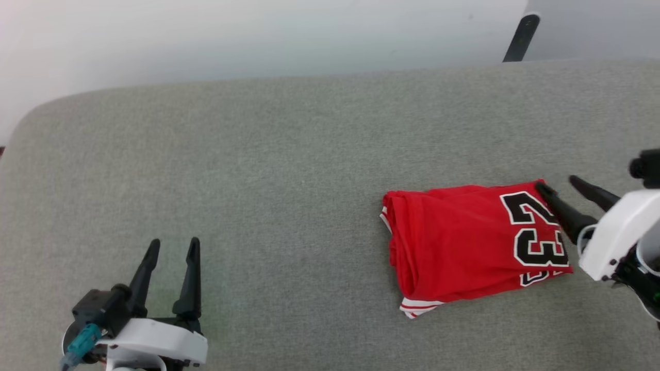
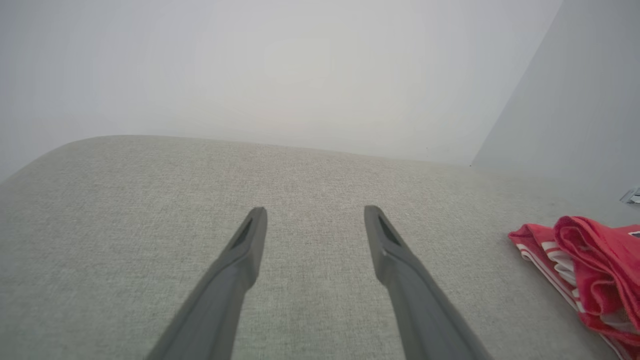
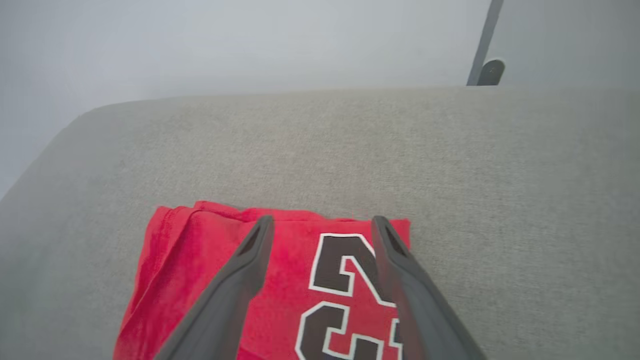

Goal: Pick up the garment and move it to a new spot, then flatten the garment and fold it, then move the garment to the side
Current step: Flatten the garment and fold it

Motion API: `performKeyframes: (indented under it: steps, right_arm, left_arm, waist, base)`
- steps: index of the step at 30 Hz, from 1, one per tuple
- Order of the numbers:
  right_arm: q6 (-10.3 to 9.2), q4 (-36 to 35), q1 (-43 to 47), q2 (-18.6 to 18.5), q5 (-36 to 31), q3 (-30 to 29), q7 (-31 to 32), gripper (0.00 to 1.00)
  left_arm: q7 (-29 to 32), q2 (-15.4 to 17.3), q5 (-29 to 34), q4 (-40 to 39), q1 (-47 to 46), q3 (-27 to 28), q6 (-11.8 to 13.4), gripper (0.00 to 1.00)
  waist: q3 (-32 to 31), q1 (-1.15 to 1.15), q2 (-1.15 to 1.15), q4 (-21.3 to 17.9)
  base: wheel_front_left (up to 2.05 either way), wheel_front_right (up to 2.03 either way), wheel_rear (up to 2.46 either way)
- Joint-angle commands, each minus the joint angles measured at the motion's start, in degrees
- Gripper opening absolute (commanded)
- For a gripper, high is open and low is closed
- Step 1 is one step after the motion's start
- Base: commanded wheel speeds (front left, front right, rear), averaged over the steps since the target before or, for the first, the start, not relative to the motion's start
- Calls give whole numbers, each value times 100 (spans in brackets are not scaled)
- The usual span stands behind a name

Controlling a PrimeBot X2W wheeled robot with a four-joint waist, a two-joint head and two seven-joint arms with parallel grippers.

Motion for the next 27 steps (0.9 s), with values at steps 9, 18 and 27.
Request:
performKeyframes:
  steps: [9, 18, 27]
  right_arm:
    - [-10, 436, 597, 18, -470, -135, -1547, 100]
    - [-10, 555, 1090, 176, -926, -160, -2880, 100]
    - [-10, 430, 1412, 377, -1272, -423, -3501, 100]
  left_arm:
    - [4, 150, -216, 215, 249, 35, -14, 100]
    - [4, 120, -213, 204, 592, 151, 11, 100]
    - [4, 103, 157, -301, 1030, 172, 205, 100]
  waist:
    - [-386, 0, 0, -177]
    - [-703, 0, 0, -197]
    - [-920, 0, 0, -121]
  base:
    - [0, 0, 0]
    - [0, 0, 0]
    - [0, 0, 0]
